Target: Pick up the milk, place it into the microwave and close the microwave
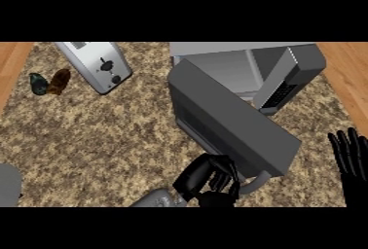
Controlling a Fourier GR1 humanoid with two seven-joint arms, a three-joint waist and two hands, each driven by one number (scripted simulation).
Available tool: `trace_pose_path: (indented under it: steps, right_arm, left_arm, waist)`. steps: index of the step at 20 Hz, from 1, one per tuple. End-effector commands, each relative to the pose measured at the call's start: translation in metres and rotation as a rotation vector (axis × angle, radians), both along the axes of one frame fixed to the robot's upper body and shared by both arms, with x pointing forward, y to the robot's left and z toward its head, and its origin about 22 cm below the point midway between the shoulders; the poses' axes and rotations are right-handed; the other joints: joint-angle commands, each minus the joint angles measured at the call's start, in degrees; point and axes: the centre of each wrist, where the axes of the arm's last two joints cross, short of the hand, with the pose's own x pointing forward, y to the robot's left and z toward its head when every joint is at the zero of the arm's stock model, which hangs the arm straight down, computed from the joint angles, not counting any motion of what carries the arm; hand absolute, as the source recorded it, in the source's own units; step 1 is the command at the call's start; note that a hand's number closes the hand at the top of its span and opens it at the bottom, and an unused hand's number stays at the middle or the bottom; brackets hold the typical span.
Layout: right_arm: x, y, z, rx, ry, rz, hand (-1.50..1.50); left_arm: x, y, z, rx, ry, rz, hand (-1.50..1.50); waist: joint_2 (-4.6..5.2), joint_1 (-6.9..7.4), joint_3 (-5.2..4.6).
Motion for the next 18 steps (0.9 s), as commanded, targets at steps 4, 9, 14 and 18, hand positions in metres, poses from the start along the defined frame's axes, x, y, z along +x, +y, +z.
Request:
trace_pose_path:
  steps: [4, 9, 14, 18]
  right_arm:
    - [0.0, 0.007, 0.023, 0.002, -0.025, 0.176, -1.5]
    - [0.006, 0.007, 0.043, -0.017, -0.049, 0.266, -1.5]
    - [0.007, 0.007, 0.057, -0.005, -0.08, 0.307, -1.5]
    - [0.009, 0.01, 0.065, 0.025, -0.095, 0.322, -1.5]
  left_arm:
    - [0.011, -0.018, 0.017, -0.108, -0.053, 0.081, 1.5]
    - [0.034, -0.026, 0.041, -0.13, -0.074, 0.126, 1.5]
    - [0.056, -0.025, 0.05, -0.138, -0.057, 0.217, 1.5]
    - [0.071, -0.025, 0.059, -0.157, -0.034, 0.278, 1.5]
  waist:
    - [0.55, -3.24, -0.18]
    - [1.07, -5.45, -0.17]
    - [1.74, -7.38, -0.12]
    - [2.2, -8.61, -0.12]
